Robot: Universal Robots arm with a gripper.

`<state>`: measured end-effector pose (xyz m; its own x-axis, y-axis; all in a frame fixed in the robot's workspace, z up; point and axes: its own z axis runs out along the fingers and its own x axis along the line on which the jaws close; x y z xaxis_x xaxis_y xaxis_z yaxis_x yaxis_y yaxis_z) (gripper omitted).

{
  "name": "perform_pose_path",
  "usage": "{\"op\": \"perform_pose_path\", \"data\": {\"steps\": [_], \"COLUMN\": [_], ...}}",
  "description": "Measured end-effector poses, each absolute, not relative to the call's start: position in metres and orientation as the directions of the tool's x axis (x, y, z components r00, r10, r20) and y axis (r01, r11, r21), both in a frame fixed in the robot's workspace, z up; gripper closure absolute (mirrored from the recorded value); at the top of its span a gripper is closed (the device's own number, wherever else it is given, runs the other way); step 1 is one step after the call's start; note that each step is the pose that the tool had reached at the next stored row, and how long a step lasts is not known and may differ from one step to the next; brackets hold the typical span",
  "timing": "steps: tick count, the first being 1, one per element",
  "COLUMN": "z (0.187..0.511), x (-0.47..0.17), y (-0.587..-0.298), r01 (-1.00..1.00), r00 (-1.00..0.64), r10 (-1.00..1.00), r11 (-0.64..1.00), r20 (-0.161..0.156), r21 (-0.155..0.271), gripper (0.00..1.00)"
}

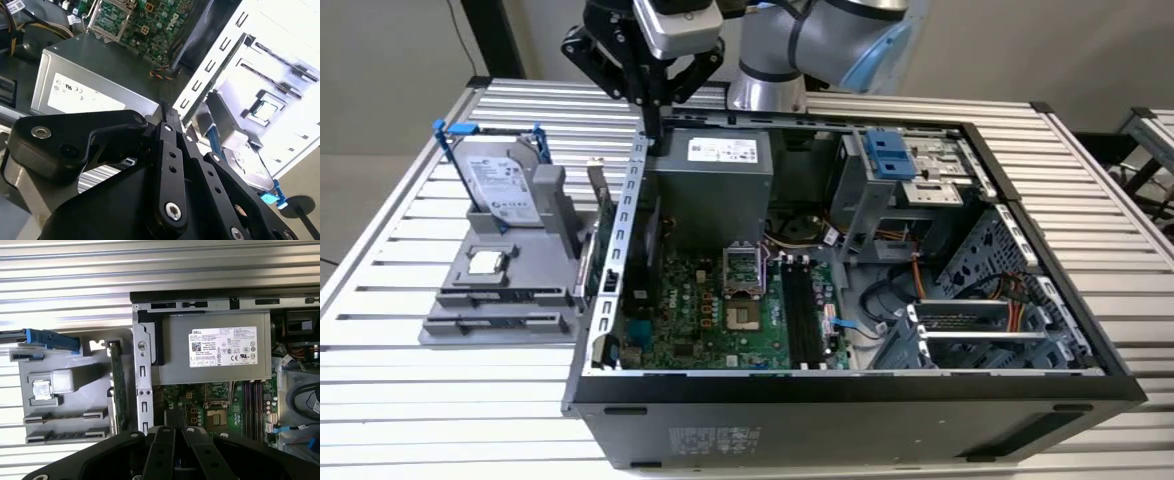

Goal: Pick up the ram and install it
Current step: 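Reach for the ram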

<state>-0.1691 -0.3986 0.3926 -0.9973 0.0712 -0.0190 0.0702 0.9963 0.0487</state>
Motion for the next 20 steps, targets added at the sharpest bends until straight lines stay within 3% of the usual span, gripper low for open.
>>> {"op": "perform_pose_path", "data": {"steps": [20], "z": [0.393], "x": [-0.207], "y": [-0.399], "r01": [0.07], "r00": [-0.997], "r10": [0.071], "r11": [0.996], "r20": [-0.019], "r21": [0.049], "gripper": [1.0]}}
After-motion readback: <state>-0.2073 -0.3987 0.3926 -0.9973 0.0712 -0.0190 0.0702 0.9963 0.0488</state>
